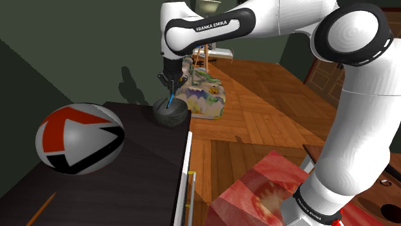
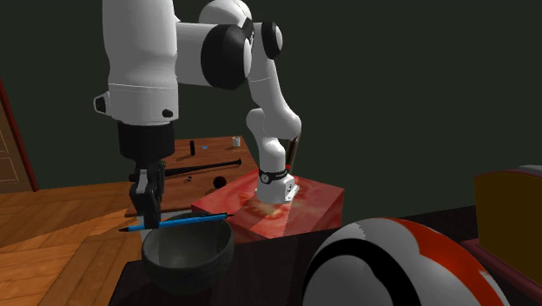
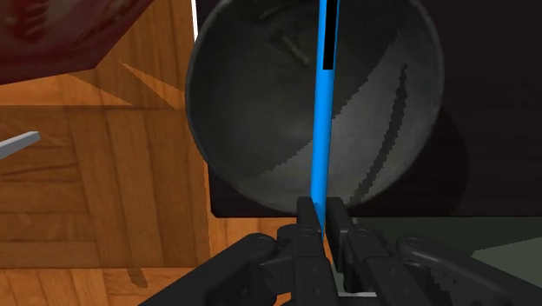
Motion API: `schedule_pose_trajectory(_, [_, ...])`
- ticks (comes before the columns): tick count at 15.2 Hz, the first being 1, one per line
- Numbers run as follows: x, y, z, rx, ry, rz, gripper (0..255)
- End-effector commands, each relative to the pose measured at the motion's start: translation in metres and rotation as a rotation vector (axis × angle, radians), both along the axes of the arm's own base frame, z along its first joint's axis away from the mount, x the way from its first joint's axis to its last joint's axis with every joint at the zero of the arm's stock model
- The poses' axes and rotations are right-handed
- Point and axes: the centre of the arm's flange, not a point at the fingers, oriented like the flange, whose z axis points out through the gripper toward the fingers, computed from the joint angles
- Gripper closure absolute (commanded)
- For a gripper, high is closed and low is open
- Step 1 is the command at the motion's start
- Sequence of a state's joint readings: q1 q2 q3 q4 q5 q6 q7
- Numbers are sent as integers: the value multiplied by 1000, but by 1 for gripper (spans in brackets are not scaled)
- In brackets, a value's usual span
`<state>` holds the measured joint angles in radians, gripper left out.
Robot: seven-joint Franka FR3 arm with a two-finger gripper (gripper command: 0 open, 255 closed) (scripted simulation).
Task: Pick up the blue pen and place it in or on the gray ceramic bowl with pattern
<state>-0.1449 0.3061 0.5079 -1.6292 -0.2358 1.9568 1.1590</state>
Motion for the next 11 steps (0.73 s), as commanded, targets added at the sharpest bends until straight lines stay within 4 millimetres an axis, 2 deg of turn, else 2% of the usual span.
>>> schedule_pose_trajectory(1, [-1, 0, -10, 0, 0, 0, 255])
schedule_pose_trajectory(3, [-1, 0, -20, 0, 0, 0, 255])
schedule_pose_trajectory(10, [-1, 0, -20, 0, 0, 0, 255])
schedule_pose_trajectory(11, [-1, 0, -20, 0, 0, 0, 0])
